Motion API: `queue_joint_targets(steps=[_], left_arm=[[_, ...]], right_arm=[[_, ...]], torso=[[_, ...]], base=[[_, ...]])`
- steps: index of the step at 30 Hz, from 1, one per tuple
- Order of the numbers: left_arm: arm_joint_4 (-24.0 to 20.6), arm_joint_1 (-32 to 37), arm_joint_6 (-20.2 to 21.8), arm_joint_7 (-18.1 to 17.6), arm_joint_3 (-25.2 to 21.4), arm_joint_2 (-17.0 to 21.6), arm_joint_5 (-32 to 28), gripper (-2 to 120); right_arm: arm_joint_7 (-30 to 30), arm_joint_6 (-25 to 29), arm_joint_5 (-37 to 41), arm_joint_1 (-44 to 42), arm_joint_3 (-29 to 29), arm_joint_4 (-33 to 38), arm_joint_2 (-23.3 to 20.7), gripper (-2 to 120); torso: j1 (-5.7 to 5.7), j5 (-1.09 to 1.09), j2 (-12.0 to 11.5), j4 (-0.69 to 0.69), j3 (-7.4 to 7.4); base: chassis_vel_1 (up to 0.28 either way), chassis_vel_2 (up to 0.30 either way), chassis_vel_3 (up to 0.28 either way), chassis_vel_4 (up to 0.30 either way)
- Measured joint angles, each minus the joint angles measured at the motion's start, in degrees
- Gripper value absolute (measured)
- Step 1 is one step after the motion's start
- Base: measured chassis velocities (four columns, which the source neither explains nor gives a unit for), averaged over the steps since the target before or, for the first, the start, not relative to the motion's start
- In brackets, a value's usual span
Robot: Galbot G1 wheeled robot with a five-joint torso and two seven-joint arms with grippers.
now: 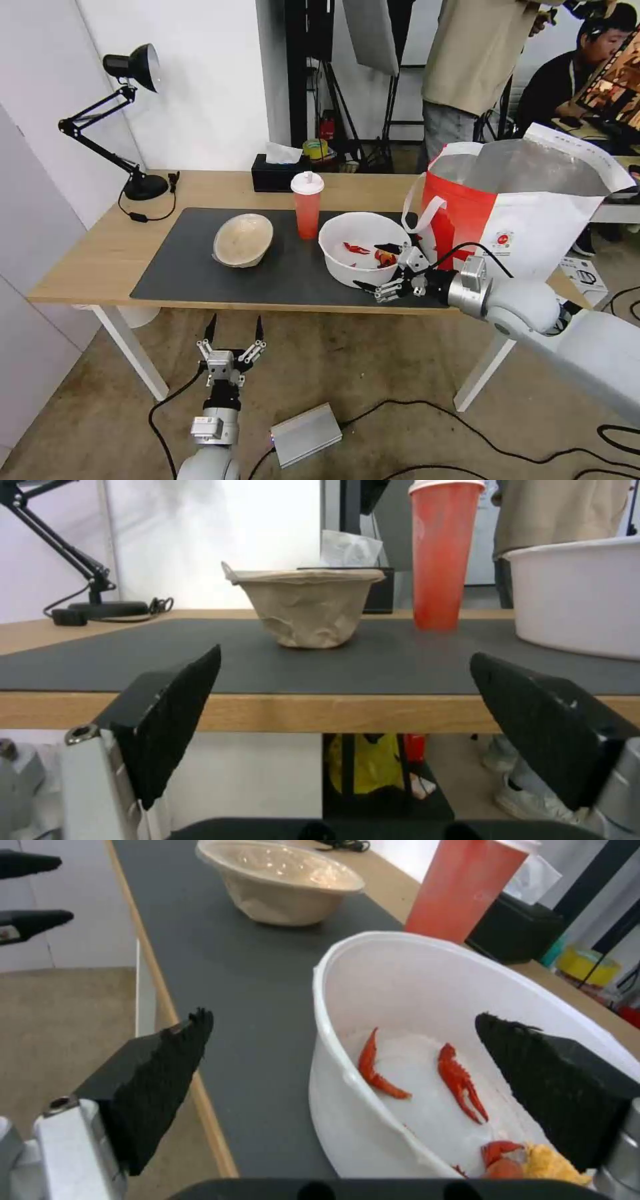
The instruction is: Pick up the trash from the table and place it into the takeout bag.
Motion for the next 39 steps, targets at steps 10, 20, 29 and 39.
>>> queue_joint_targets(steps=[10,20,29,39], left_arm=[[0.59,-0.28,-0.04,0.00,0.12,-0.12,-0.04,100],[0.37,-0.31,-0.06,0.00,0.24,-0.23,-0.12,100],[0.76,-0.60,-0.10,0.00,0.29,-0.01,-0.23,100],[1.65,-1.20,-0.11,0.00,0.56,0.05,-0.29,100]], right_arm=[[-0.41,0.16,-0.79,-0.02,-0.10,-1.38,0.59,100],[-0.59,0.27,-1.98,-0.39,-0.19,-2.14,1.39,100],[-1.21,0.45,-2.78,-0.80,-0.24,-4.03,2.81,100],[-1.63,0.52,-3.03,-0.39,-0.64,-5.67,3.88,99]], torso=[[0.00,0.00,0.00,0.00,0.00],[0.00,0.00,0.00,0.00,0.00],[0.00,0.00,0.00,0.00,0.00],[0.00,0.00,0.00,0.00,0.00]], base=[[0.000,0.000,0.000,0.000],[0.000,0.000,0.000,0.000],[0.000,0.000,0.000,0.000],[0.000,0.000,0.000,0.000]])
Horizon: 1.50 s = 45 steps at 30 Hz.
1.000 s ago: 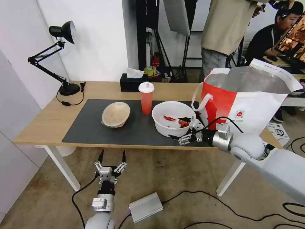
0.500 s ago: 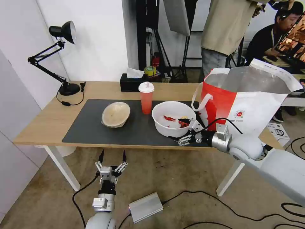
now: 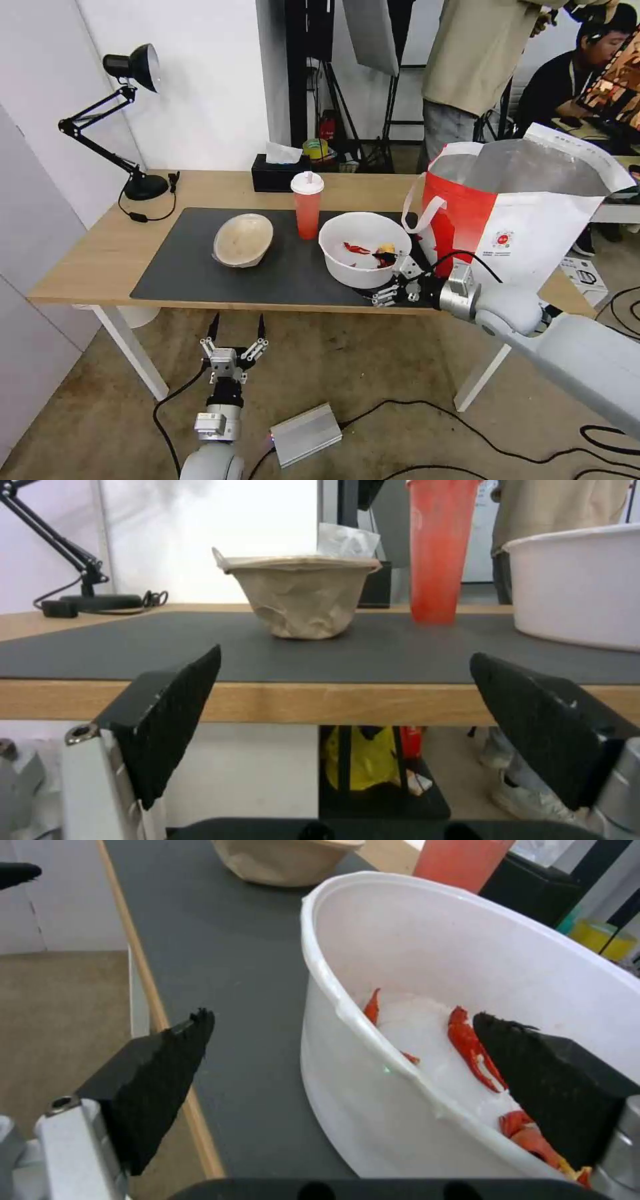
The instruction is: Pick up the trash from the table and place it into the takeout bag.
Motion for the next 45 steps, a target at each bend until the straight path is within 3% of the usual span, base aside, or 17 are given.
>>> queue_joint_targets(steps=[5,9,14,17,31,45], left_arm=[[0.25,-0.26,0.00,0.00,0.11,0.02,0.00,100],[0.46,-0.43,0.02,-0.01,0.28,-0.06,0.01,100],[0.61,-0.45,0.02,-0.01,0.35,-0.14,0.02,100],[0.78,-0.44,0.02,-0.01,0.37,-0.16,0.03,100],[1.03,-0.55,-0.01,-0.01,0.44,-0.47,0.04,100],[1.45,-0.53,-0.25,-0.02,0.68,-0.78,0.10,100]], right_arm=[[0.02,0.00,-0.17,0.05,-0.02,-0.32,0.12,95],[-0.11,0.01,-0.44,0.10,0.05,-0.57,-0.16,77],[-0.27,0.01,-0.46,0.10,0.12,-0.70,-0.22,64],[-0.32,0.02,-0.48,0.08,0.16,-0.81,-0.17,48],[-0.39,-0.09,-0.57,0.21,0.06,-1.17,0.00,0],[-0.34,0.15,-0.80,0.47,0.01,-1.25,0.08,0]], torso=[[0.00,0.00,0.00,0.00,0.00],[0.00,0.00,0.00,0.00,0.00],[0.00,0.00,0.00,0.00,0.00],[0.00,0.00,0.00,-0.01,0.00],[0.00,0.00,0.00,0.00,0.00],[0.00,0.00,0.00,0.00,0.00]], base=[[0.000,0.000,0.000,0.000],[0.000,0.000,0.000,0.000],[0.000,0.000,0.000,0.000],[0.000,0.000,0.000,0.000],[0.000,0.000,0.000,0.000],[0.000,0.000,0.000,0.000]])
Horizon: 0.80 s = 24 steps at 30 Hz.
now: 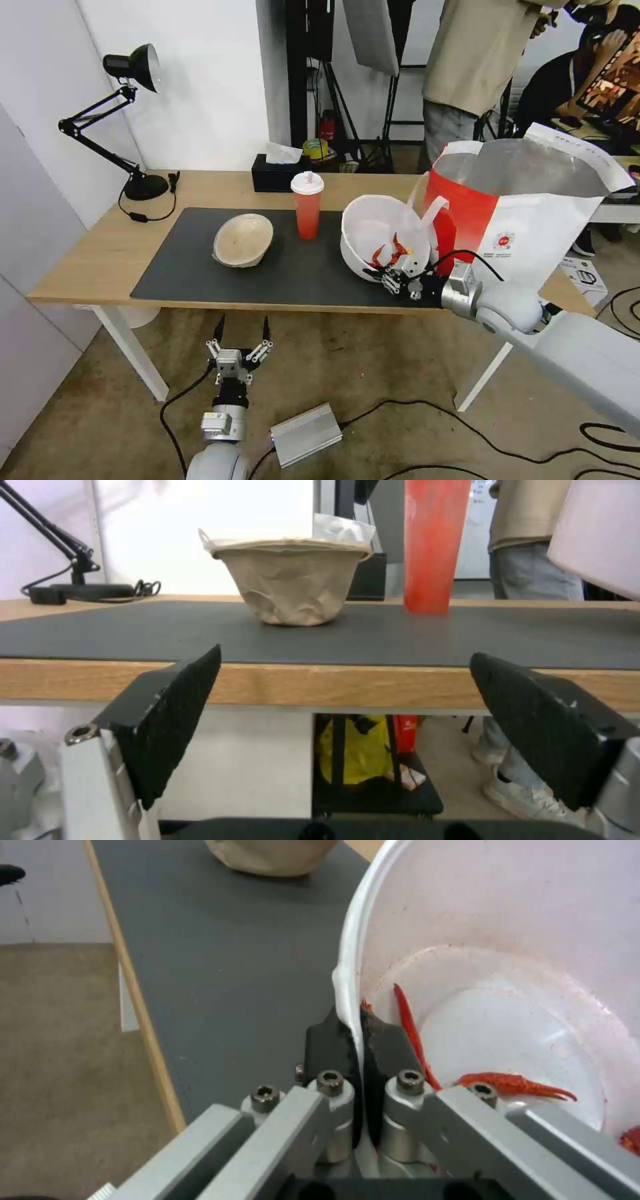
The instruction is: Pick up the trash from the table and place it into the takeout bag.
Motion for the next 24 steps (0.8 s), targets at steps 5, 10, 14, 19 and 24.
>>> queue_joint_targets(steps=[5,10,14,19,24], left_arm=[[0.01,0.00,-0.02,-0.02,0.04,-0.06,0.03,100],[-0.03,0.01,-0.05,-0.04,0.02,-0.06,0.03,100],[-0.04,0.07,-0.10,-0.06,0.02,-0.01,0.03,100],[-0.04,0.06,-0.13,-0.07,0.23,-0.02,0.05,100],[-0.04,0.03,-0.13,-0.07,0.62,-0.08,0.07,100]], right_arm=[[-0.14,0.89,-0.30,0.36,-0.01,0.10,-0.22,0],[-0.34,1.11,-0.63,0.61,-0.08,0.39,-0.54,0],[-0.39,1.23,-1.02,0.62,-0.09,0.97,-0.93,0],[-0.47,1.42,-1.21,0.74,0.13,2.02,-1.80,0],[-0.49,1.55,-1.23,0.78,0.29,2.90,-2.53,0]], torso=[[0.00,0.00,0.00,0.00,0.00],[0.00,0.00,0.00,0.00,0.00],[0.00,0.00,0.00,0.00,0.00],[0.00,0.00,0.00,0.01,0.00],[0.00,0.00,-0.01,0.00,0.00]], base=[[0.000,0.000,0.000,0.000],[0.000,0.000,0.000,0.000],[0.000,0.000,0.000,0.000],[0.000,0.000,0.000,0.000],[0.000,0.000,0.000,0.000]])
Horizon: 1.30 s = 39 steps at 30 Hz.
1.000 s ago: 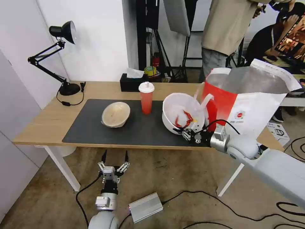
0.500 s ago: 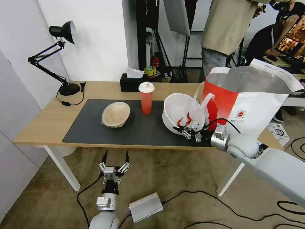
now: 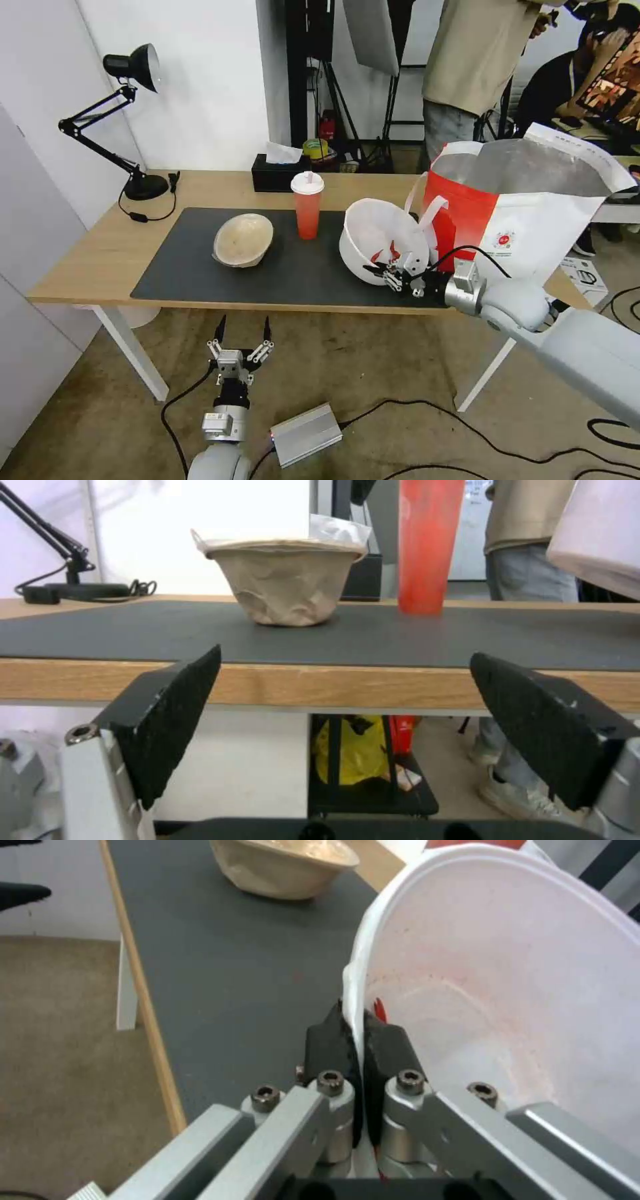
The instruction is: Pick up the trash from the table and place it into the takeout bag.
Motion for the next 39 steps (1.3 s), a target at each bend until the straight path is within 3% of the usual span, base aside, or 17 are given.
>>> queue_joint_targets(steps=[39], left_arm=[[-0.81,0.61,-0.63,-0.05,0.22,-0.05,0.01,100]], right_arm=[[0.30,1.75,-1.04,-6.36,6.34,12.57,-6.05,0]], torso=[[0.00,0.00,0.00,0.00,0.00]], base=[[0.000,0.000,0.000,0.000]])
